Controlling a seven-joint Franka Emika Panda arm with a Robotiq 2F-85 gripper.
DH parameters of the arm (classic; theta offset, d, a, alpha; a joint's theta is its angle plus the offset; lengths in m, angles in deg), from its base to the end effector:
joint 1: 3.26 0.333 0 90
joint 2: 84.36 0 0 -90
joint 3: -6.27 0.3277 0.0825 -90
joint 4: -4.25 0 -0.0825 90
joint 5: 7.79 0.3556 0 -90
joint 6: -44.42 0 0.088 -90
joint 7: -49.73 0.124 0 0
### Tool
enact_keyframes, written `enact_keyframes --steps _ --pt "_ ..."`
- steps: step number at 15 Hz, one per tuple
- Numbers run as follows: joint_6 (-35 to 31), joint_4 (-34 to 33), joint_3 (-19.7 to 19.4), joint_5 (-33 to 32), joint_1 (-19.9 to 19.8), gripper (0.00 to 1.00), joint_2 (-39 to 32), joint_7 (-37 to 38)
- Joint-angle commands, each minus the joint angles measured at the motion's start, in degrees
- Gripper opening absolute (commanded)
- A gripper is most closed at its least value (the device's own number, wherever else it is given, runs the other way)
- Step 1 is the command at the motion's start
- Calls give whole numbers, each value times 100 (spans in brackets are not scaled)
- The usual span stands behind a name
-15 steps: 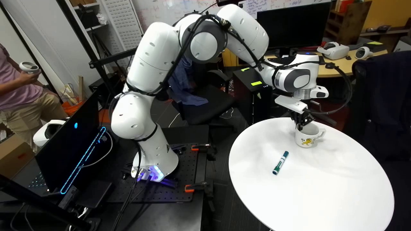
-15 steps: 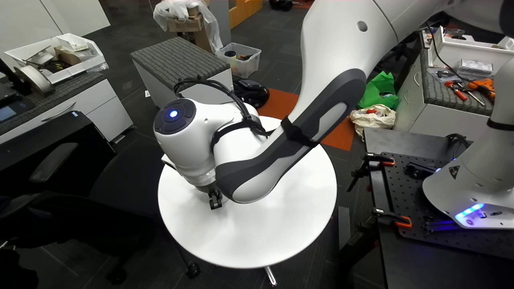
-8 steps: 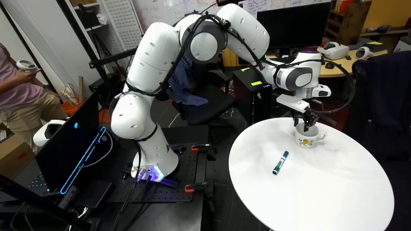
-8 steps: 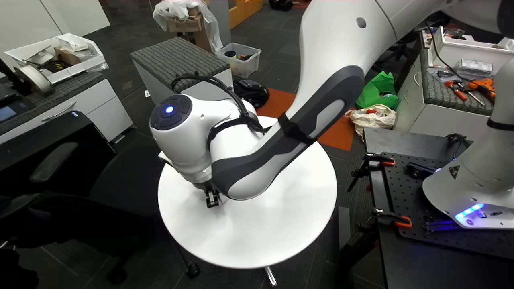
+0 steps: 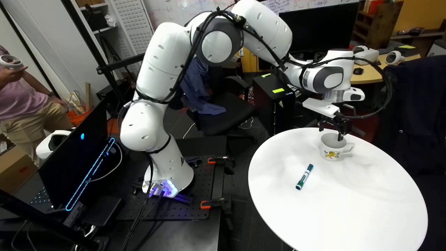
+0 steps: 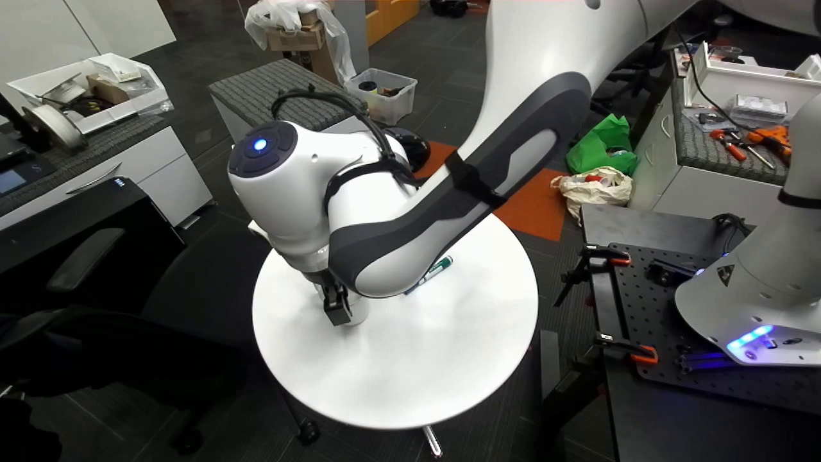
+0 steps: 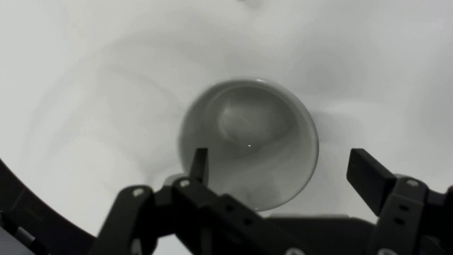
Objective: Slide the mug to the left
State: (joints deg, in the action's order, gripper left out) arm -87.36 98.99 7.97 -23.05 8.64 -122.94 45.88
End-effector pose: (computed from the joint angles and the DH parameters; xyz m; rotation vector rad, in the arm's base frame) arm 0.6535 0.1465 0.2283 2.8781 0.7026 -0.0151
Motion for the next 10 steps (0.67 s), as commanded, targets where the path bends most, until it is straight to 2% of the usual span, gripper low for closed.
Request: enact_keyframes --steps 1,5,10 --pt "47 433 37 105 -103 100 592 138" --pt "-387 973 -180 106 -195 100 1166 923" --pt "-1045 1962 -514 304 -747 100 1892 1311"
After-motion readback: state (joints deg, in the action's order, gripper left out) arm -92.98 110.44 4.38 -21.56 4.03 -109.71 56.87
